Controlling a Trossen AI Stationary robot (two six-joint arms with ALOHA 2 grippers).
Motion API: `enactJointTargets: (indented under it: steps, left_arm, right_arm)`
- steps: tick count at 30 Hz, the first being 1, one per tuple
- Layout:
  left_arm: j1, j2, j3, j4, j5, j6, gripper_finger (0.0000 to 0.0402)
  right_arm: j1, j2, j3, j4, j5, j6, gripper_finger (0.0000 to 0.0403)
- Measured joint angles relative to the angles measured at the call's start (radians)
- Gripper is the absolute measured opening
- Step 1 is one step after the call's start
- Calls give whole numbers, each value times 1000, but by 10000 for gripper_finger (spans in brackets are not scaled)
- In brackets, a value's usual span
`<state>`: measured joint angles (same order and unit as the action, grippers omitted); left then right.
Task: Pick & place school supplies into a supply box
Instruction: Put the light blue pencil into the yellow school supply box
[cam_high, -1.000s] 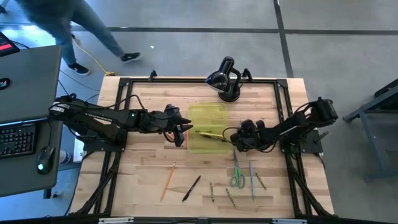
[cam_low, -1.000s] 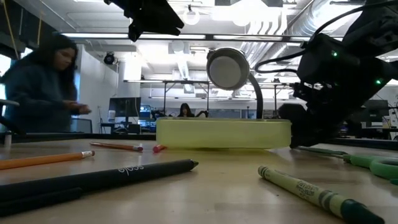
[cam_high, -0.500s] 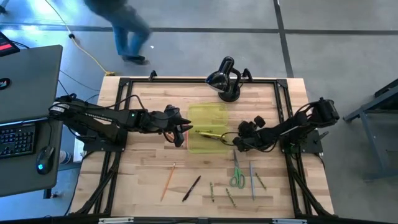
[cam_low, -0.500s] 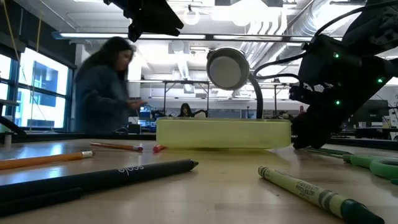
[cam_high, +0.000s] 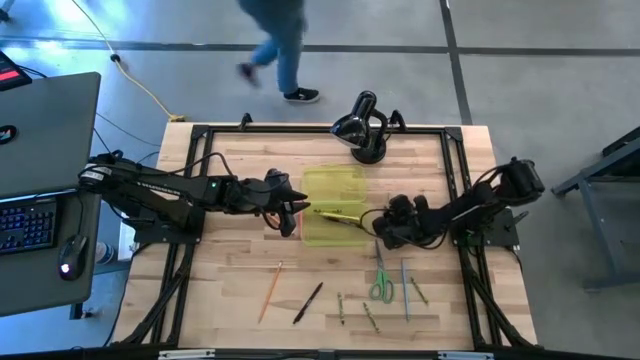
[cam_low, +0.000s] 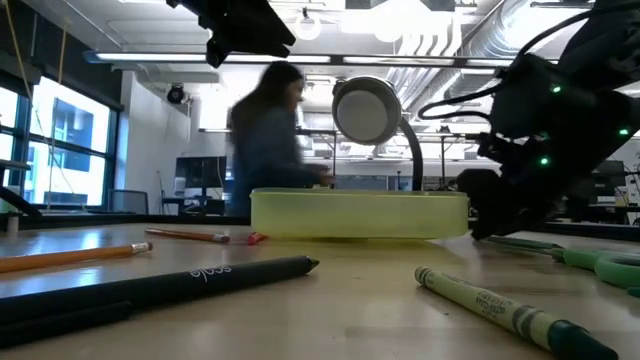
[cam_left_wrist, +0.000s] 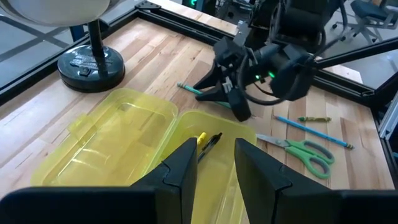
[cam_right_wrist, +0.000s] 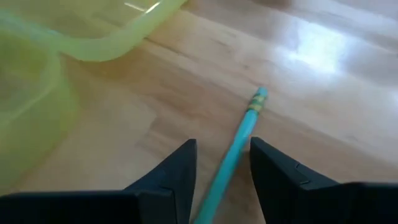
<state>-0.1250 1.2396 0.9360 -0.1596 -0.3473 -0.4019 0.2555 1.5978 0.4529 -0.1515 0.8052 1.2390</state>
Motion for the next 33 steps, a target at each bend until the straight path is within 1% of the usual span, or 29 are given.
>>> enactJointTargets:
  steps: [4,9,13,17,24,28,33]
  left_arm:
    - [0,0,0,0,0,1,140]
    - [0,0,0,0,-1,1,140]
    - [0,0,0,0,-1,0,140]
    - [0,0,0,0,-3,0,140]
    - [0,0,0,0,-4,0,140]
    - [0,0,0,0,-4,0,140]
    - [0,0,0,0,-4,0,140]
  right_arm:
    - [40,24,1,7,29,49,128]
    - [47,134,6,27,79,65,128]
    - [51,204,6,79,145,100,128]
    - [58,251,3,150,198,101,128]
    - [52,267,1,241,222,96,127]
    - [30,268,1,284,218,95,109]
    - [17,267,2,297,212,104,88]
